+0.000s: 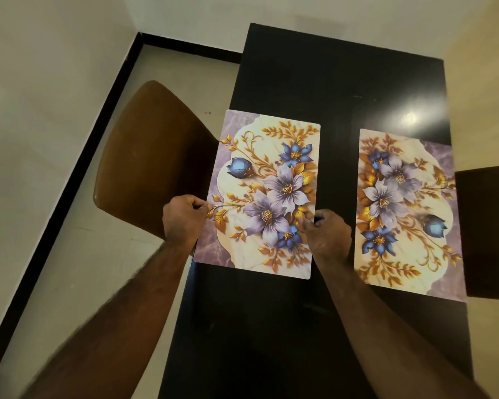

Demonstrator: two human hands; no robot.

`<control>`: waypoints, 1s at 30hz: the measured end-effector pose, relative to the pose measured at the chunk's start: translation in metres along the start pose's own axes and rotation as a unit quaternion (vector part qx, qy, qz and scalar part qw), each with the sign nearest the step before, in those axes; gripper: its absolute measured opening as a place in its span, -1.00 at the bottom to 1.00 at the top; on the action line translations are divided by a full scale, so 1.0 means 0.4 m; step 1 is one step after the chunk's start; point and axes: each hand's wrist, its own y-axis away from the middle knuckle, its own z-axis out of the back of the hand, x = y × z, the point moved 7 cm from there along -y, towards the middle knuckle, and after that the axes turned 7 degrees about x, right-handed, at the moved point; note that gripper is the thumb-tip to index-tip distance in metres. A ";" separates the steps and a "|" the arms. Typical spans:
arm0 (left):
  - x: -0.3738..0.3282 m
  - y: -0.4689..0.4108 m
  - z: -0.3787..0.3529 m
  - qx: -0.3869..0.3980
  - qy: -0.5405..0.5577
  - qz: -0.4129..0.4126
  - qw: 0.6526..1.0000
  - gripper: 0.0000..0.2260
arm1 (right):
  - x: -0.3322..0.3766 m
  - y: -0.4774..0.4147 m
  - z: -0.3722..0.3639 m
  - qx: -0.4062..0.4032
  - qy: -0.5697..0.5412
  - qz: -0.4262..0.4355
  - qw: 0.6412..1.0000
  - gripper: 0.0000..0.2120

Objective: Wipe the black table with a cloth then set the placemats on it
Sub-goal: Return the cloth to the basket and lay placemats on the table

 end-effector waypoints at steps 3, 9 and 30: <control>-0.003 0.004 -0.002 -0.004 0.005 -0.001 1.000 -0.81 | 0.005 0.004 0.002 0.006 0.003 -0.006 1.000 -0.67; -0.005 0.001 -0.001 0.001 0.013 -0.007 1.000 -0.81 | 0.008 0.005 0.009 0.015 0.021 -0.015 1.000 -0.63; -0.026 0.006 0.007 -0.012 -0.001 -0.001 1.000 -0.84 | 0.011 0.015 0.021 0.016 0.017 -0.003 1.000 -0.59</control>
